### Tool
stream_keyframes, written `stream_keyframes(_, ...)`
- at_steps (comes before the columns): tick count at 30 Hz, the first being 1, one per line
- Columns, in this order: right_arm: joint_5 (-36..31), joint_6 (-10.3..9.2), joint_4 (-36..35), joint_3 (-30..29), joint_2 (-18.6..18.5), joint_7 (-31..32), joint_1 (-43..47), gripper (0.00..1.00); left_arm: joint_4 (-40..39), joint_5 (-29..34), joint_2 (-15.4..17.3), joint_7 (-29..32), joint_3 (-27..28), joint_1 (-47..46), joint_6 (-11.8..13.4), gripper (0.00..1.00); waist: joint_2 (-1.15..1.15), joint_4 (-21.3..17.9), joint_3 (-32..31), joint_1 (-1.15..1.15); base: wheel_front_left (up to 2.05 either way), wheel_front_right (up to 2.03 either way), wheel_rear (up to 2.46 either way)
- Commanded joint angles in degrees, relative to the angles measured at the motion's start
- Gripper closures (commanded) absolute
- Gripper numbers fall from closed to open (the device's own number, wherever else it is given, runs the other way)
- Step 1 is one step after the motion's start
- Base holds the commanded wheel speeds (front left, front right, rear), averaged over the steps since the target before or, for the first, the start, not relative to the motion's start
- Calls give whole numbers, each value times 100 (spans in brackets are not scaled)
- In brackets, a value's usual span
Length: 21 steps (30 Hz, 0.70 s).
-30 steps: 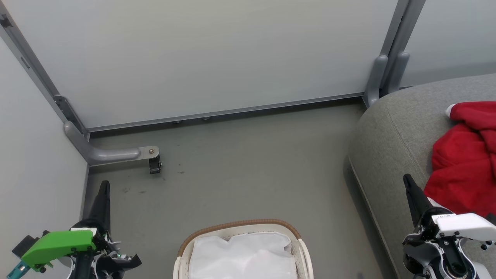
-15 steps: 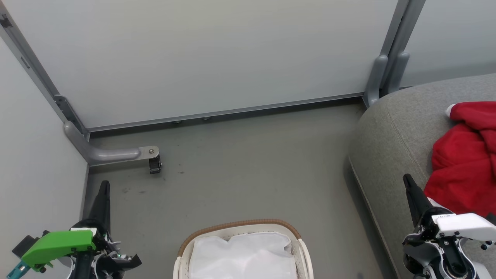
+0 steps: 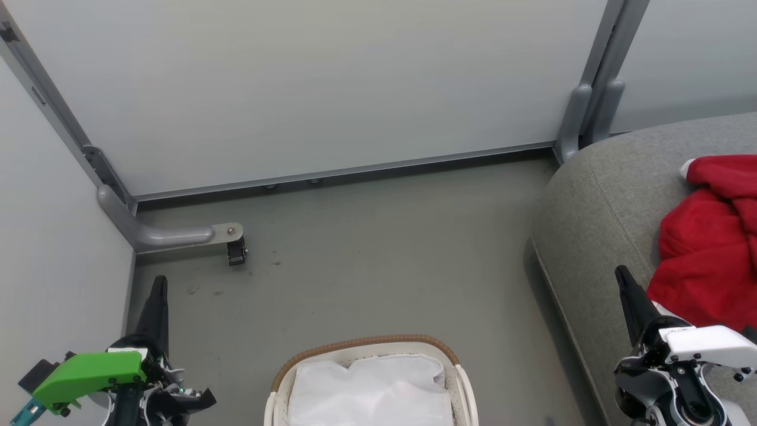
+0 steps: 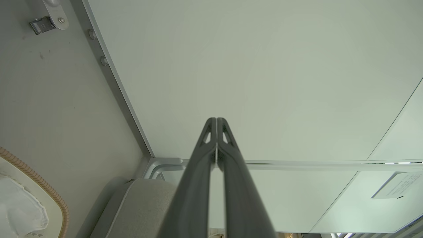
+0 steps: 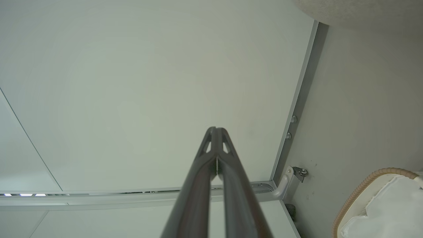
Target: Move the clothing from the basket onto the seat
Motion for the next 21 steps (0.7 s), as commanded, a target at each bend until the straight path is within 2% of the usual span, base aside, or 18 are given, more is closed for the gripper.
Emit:
stream_keyframes(1, 19, 0, -18, -10, -21, 16, -45, 100, -8, -18, 38, 17, 12, -70, -30, 100, 0, 0, 0, 0, 0, 0, 0)
stream_keyframes(21, 20, 0, -18, -10, -21, 15, -45, 100, -8, -18, 38, 16, 13, -70, -29, 100, 0, 0, 0, 0, 0, 0, 0)
